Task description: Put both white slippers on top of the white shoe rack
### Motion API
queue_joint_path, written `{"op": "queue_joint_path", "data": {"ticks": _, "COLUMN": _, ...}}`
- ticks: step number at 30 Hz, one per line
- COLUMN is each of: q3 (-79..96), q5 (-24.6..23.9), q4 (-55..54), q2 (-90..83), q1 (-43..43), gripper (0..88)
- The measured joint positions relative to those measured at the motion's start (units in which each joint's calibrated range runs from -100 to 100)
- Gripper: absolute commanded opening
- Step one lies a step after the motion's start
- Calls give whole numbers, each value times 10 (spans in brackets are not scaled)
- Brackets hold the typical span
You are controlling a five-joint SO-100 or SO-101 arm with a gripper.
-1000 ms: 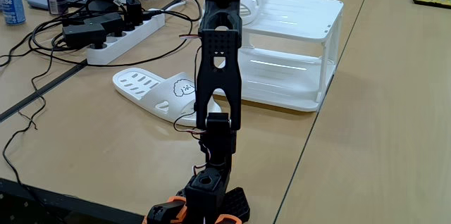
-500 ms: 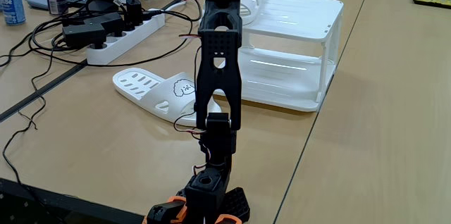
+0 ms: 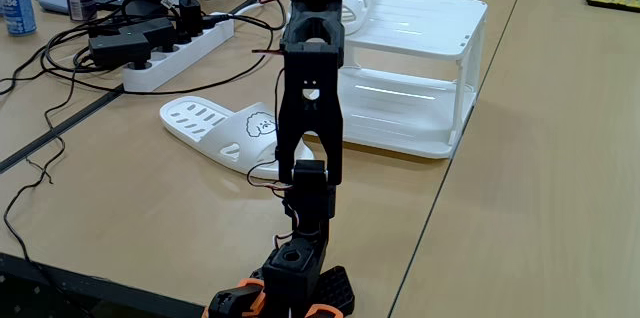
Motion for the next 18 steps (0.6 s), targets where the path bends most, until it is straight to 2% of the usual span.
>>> {"op": "queue_joint_path", "data": {"ticks": 12, "q3": 104, "q5": 0, "q4": 0, "q2": -139, "q1": 18, "gripper": 153}}
{"op": "queue_joint_path", "data": {"ticks": 18, "q3": 244, "q5": 0, "q4": 0, "q2": -267, "q1": 82, "gripper": 153}}
